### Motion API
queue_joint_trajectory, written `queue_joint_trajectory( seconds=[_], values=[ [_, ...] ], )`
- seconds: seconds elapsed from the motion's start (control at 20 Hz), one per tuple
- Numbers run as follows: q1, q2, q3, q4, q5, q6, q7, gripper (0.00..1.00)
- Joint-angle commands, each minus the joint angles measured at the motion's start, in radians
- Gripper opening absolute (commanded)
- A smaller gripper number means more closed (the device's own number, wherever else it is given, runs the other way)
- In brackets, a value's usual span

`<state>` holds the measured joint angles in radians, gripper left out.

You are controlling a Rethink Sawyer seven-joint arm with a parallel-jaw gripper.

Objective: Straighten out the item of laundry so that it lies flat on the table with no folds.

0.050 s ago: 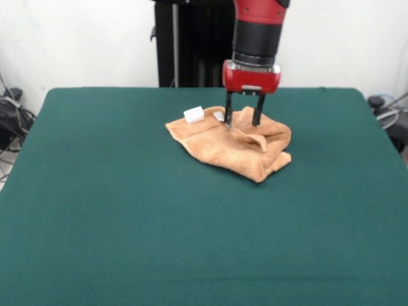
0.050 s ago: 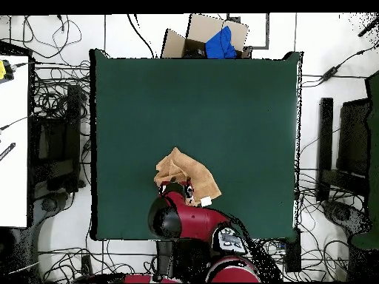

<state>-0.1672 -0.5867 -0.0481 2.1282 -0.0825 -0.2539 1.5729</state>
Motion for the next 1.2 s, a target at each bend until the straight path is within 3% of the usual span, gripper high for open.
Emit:
queue_joint_trajectory(
  seconds=[0.05,1.2],
  values=[
    [-0.003,-0.018,0.105,-0.029,0.077,0.054,0.253,1.00],
    [0.046,0.052,0.050,-0.065,0.101,0.031,0.211,1.00]
  ],
)
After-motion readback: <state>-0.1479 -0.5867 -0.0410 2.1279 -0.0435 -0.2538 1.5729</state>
